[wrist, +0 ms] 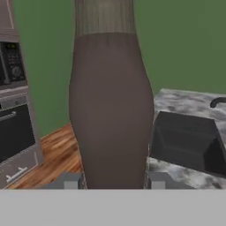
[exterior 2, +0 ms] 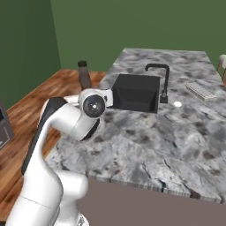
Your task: Move the syrup bottle and shaker from the cabinet to the dining counter.
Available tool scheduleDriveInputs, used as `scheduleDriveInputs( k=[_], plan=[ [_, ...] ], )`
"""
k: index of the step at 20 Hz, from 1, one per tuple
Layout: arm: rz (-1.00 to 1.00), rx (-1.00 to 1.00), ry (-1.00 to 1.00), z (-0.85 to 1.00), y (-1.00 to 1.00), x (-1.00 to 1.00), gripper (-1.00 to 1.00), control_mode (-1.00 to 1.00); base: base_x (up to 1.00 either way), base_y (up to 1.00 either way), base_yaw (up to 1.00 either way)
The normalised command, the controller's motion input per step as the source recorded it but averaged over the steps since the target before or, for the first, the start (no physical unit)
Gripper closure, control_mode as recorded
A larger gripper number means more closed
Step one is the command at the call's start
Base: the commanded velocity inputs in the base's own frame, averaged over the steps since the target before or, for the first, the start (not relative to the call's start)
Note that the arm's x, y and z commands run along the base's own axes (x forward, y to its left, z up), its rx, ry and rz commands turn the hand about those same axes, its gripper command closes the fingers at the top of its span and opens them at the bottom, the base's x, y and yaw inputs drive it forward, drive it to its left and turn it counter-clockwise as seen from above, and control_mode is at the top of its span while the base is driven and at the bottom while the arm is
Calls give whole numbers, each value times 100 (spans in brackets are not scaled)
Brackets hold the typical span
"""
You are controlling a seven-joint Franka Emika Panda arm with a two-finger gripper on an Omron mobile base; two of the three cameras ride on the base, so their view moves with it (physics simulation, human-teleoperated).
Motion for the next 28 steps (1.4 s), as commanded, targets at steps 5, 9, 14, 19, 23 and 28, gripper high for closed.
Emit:
scheduleDriveInputs(
  k=[5, 9, 14, 19, 23, 28],
  plan=[
    [26, 12, 0, -61, -21, 43, 100, -100, 0, 0, 0],
    [28, 3, 0, -49, -1, 53, 100, -100, 0, 0, 0],
    [24, 0, -2, -33, 0, 54, 100, -100, 0, 0, 0],
    [12, -5, -1, -31, -11, 29, 100, -100, 0, 0, 0],
    [0, -1, 0, -23, -5, 1, 100, -100, 0, 0, 0],
    [0, 0, 0, -20, -5, 0, 100, -100, 0, 0, 0]
  ],
)
